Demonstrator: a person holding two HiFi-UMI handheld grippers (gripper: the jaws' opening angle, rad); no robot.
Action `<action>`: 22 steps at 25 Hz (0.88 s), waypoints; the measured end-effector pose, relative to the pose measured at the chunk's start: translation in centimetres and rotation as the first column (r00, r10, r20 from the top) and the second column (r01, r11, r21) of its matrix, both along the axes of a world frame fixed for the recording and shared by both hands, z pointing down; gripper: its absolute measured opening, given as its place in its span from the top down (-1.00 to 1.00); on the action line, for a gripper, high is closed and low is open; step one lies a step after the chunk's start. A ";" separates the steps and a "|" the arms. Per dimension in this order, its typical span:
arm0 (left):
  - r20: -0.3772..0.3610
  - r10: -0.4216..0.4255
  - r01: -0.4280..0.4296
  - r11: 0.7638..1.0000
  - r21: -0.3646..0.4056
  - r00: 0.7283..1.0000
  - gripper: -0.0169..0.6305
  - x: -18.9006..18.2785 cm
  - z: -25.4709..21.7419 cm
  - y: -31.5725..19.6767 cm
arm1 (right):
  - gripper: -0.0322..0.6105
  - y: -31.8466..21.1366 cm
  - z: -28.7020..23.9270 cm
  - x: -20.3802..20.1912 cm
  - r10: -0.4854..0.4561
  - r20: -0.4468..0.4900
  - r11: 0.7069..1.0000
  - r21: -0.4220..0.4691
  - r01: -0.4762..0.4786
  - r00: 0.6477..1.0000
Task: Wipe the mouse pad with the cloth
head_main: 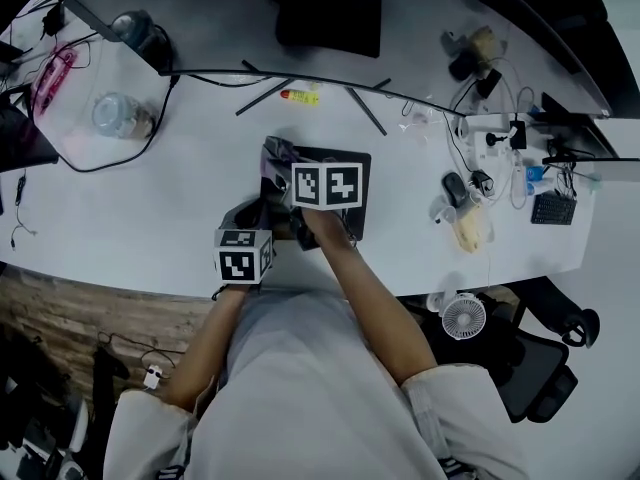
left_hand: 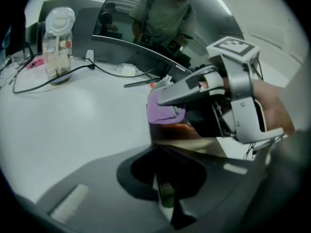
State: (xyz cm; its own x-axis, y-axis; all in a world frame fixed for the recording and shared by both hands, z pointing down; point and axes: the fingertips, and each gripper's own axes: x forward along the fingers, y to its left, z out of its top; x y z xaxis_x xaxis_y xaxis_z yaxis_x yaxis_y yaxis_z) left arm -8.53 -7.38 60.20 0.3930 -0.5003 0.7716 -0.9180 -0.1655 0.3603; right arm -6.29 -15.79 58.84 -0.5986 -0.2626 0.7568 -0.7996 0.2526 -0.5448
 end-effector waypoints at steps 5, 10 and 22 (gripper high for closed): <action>0.010 -0.027 0.027 0.999 0.017 1.000 0.95 0.0 0.0 0.1 | 0.37 0.0 0.0 0.1 -0.009 -0.009 1.000 -0.014 0.009 1.000; 0.007 -0.033 0.032 0.999 0.016 0.999 0.95 0.1 0.0 0.2 | 0.37 0.1 0.1 0.5 -0.014 0.003 0.999 -0.033 0.014 1.000; 0.033 -0.031 0.030 0.999 0.031 0.999 0.95 0.2 0.1 0.3 | 0.37 0.2 0.3 1.8 -0.018 0.012 0.998 -0.063 0.019 1.000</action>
State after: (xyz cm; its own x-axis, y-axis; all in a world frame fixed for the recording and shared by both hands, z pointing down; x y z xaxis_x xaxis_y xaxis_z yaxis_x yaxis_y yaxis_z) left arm -8.31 -7.09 60.27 0.3512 -0.5356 0.7679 -0.9343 -0.1475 0.3245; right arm -4.45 -15.59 59.11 -0.6116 -0.2038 0.7645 -0.7888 0.2320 -0.5692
